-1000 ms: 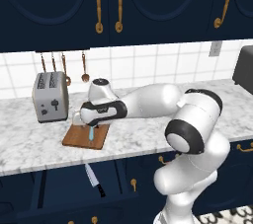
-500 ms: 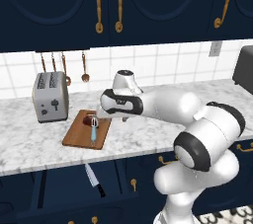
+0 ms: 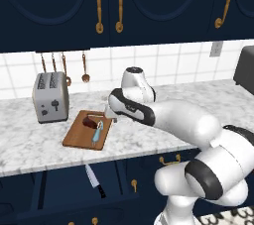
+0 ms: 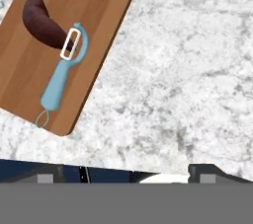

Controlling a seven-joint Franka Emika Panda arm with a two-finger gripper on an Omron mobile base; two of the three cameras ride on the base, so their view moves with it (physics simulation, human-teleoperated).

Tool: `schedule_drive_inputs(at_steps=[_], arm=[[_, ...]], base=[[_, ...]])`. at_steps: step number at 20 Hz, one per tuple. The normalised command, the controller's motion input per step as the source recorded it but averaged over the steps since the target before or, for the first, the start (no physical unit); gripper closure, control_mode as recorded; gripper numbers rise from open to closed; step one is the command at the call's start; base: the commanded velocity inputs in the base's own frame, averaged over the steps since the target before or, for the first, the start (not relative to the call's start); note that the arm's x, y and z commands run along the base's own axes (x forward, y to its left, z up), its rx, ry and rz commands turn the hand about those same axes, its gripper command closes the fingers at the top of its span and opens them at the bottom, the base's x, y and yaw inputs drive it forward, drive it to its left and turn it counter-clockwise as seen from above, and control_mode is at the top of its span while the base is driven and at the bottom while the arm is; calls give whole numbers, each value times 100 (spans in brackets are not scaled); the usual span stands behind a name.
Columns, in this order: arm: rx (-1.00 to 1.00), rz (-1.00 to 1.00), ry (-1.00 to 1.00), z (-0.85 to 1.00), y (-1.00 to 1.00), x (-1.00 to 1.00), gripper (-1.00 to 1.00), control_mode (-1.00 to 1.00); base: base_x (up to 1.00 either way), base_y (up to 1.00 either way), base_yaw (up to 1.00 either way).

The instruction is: Place the appropriate cutting tool for cutting the potato skin on the cutting board.

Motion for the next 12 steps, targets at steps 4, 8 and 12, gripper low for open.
schedule_drive_inputs(at_steps=[4,8,12], arm=[[-10,-12,-9,64,-27,-89,-100,-100],[-3,-15,-13,66,-56,-99,-100,-100],[0,-14,-19,43,-75,-100,-100,-100]], base=[[0,0,0],[0,0,0],[0,0,0]])
